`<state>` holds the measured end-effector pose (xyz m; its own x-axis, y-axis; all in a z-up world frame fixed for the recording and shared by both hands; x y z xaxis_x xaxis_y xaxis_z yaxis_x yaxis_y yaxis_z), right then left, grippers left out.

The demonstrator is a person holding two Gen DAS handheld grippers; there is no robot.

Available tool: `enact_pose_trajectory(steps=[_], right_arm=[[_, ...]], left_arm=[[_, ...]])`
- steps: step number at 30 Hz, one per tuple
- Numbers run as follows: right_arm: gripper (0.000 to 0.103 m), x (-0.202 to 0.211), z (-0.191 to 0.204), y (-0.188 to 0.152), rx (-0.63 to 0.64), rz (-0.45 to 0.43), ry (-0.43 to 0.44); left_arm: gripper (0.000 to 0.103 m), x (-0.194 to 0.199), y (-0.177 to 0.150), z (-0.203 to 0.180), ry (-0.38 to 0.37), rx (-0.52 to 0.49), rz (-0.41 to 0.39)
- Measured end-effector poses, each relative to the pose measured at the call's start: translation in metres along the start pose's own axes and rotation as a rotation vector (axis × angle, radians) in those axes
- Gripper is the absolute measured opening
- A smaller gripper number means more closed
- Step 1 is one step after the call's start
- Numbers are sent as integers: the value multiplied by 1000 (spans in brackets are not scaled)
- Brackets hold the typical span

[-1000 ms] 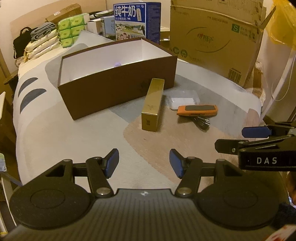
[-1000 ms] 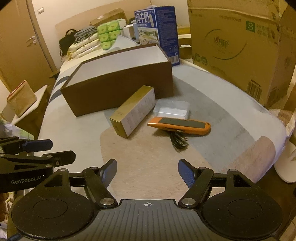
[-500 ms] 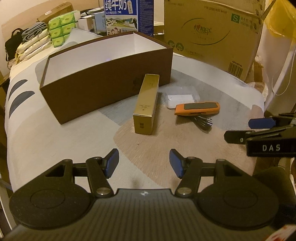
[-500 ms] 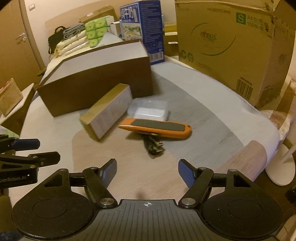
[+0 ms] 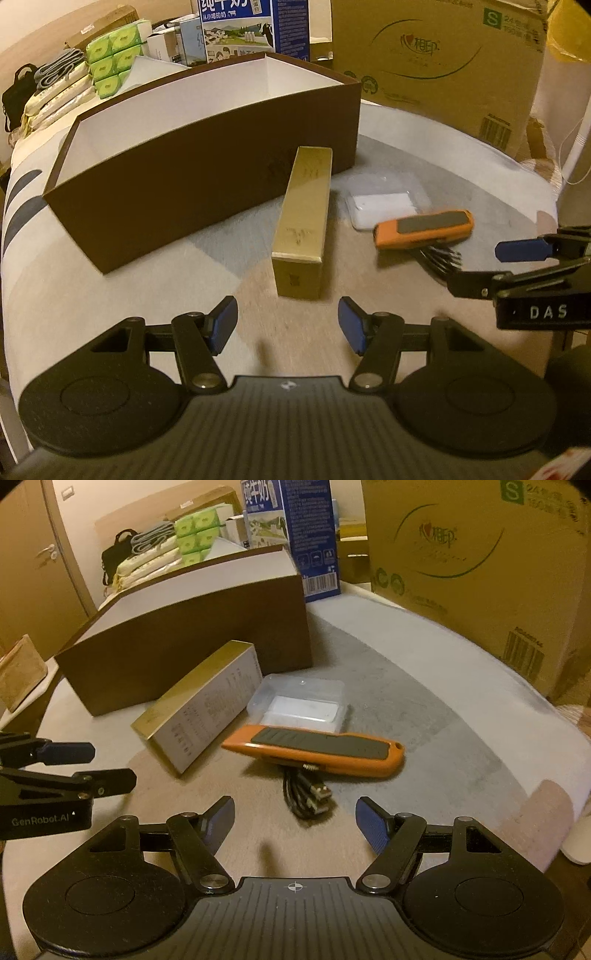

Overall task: Organize rigid objects
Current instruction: 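Reach the left tool to the gold box while the right tool reaches the black cable, then close the left tool on the gold box while the right tool grips the black cable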

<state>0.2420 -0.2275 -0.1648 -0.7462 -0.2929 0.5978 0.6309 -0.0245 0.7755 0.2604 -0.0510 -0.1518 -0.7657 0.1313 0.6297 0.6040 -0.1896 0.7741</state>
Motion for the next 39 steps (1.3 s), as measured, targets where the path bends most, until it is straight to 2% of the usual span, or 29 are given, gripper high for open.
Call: enact_pose_trajectory(steps=[6, 14, 19, 21, 23, 30, 39], right_arm=[[69, -24, -5, 3, 11, 6, -4], [50, -42, -8, 0, 25, 30, 0], [42, -46, -4, -3, 38, 34, -2], [35, -46, -3, -3, 57, 30, -16], [29, -45, -2, -4, 64, 26, -8], [22, -33, 15, -12, 77, 30, 30], [21, -4, 53, -40, 93, 68, 122]], left_arm=[[56, -25, 10, -3, -9, -34, -16], [56, -50, 19, -9, -15, -65, -26], [45, -56, 20, -9, -8, -75, -27], [36, -55, 19, -9, -11, -84, -26], [35, -52, 17, -7, -5, -87, -28], [32, -27, 1, 9, 40, -66, -8], [31, 33, -42, 34, 112, -11, 37]])
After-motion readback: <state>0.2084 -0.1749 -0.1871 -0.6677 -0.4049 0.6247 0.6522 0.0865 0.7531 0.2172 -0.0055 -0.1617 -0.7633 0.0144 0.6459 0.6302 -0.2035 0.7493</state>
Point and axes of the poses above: each gripper's, at about its wrist camera, not at the fingertips, and x roughly against the way its jaws point, z to its left, y to its top, the point moved 4 cm from there along -x, roughly the way its jaws point, and after that the axes turned 12 degrees about -z, right-handed, at the moved point
